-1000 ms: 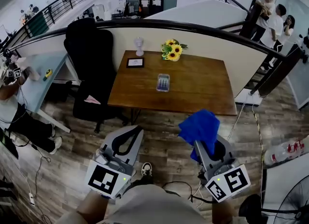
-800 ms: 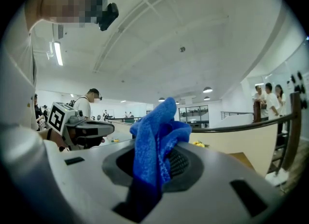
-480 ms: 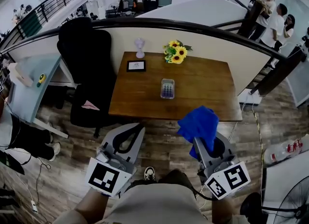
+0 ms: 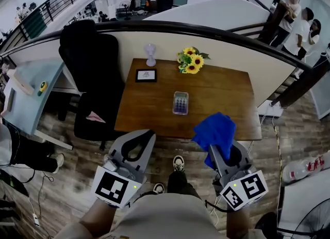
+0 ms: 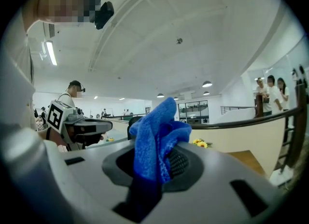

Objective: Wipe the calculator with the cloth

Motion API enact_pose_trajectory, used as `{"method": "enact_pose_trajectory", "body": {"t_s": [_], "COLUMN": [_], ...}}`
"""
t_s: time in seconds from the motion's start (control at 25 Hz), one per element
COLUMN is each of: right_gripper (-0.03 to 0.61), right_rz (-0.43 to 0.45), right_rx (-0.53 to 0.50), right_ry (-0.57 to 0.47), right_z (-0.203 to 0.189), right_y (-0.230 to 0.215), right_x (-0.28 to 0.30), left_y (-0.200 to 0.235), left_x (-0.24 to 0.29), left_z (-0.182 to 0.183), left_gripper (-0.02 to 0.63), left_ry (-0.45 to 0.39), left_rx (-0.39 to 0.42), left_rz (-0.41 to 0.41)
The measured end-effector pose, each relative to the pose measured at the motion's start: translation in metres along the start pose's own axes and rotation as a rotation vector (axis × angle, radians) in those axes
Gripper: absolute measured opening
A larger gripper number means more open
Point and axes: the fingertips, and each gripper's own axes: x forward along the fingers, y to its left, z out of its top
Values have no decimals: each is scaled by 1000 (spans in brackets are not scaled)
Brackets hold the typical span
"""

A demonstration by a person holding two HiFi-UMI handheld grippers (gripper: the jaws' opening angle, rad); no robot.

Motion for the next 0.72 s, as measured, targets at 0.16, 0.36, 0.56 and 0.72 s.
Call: {"method": "enact_pose_trajectory", "body": {"t_s": [0.16,0.36,0.56,0.72], "right_gripper": [100,100,100,100], "right_rz": [19,65,130,169], "right_rx": [7,6,9,4], "right_ry": [-8,12,25,35], "right_z": [3,8,12,13], "right_y": [-29,-72,-115,-149], "right_x": [34,77,119,145], "left_y": [15,34,49,67], "left_x": [39,95,150,183], "left_z": [-4,-3,-4,-5], "left_gripper": [11,11,11,11], "left_ry": [15,28,53,73], "left_rx": [10,17,19,39], "left_rz": [10,34,81,148]}}
